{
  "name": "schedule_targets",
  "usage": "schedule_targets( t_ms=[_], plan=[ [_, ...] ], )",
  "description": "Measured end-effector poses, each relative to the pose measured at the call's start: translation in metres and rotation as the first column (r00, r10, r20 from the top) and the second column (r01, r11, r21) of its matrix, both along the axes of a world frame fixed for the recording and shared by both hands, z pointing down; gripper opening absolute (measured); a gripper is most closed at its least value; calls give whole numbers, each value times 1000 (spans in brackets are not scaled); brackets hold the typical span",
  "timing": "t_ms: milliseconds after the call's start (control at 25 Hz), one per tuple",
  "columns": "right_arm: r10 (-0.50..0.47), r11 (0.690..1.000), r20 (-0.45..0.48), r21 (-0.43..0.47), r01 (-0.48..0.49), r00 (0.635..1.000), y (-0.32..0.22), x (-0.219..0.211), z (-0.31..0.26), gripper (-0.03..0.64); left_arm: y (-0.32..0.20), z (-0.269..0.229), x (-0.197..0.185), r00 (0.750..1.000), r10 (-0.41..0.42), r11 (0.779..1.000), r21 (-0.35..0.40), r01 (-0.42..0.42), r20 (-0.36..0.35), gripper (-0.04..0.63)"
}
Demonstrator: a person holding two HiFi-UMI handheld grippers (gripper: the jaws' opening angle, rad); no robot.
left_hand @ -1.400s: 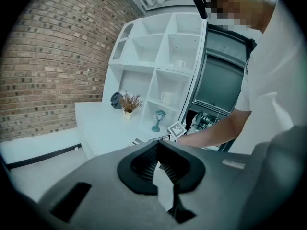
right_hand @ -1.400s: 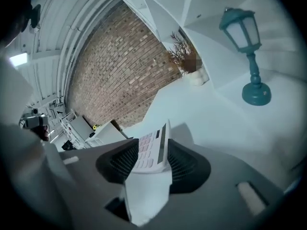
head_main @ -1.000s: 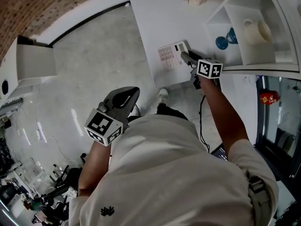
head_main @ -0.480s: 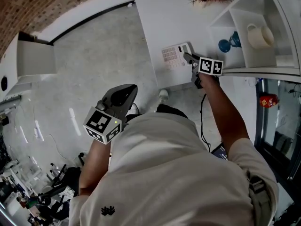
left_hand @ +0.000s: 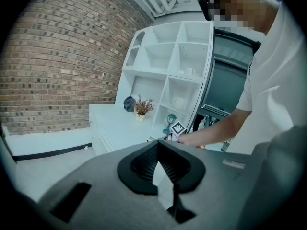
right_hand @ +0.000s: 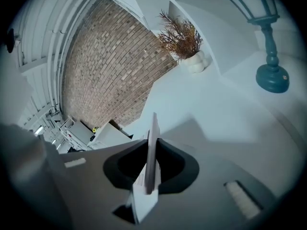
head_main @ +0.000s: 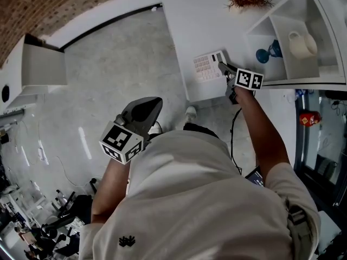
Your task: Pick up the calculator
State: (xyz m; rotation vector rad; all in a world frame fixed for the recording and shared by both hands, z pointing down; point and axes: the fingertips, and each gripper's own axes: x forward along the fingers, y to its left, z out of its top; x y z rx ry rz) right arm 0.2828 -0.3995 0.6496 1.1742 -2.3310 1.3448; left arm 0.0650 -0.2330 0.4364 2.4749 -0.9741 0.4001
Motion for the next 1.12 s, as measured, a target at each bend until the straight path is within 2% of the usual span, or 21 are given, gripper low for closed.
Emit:
schedule_targets(
  t_ms=[560,1120],
  plan=[
    [15,998,-23,68,-13,1000,24,-36,-58,64,26,-7,-59,1000,18,999,38,-17,-19,6],
    [-38,988,-17,149,41,999,81,-118,-131,64,79,-4,-133,999,37,999,39,-35,-32,6]
  ],
)
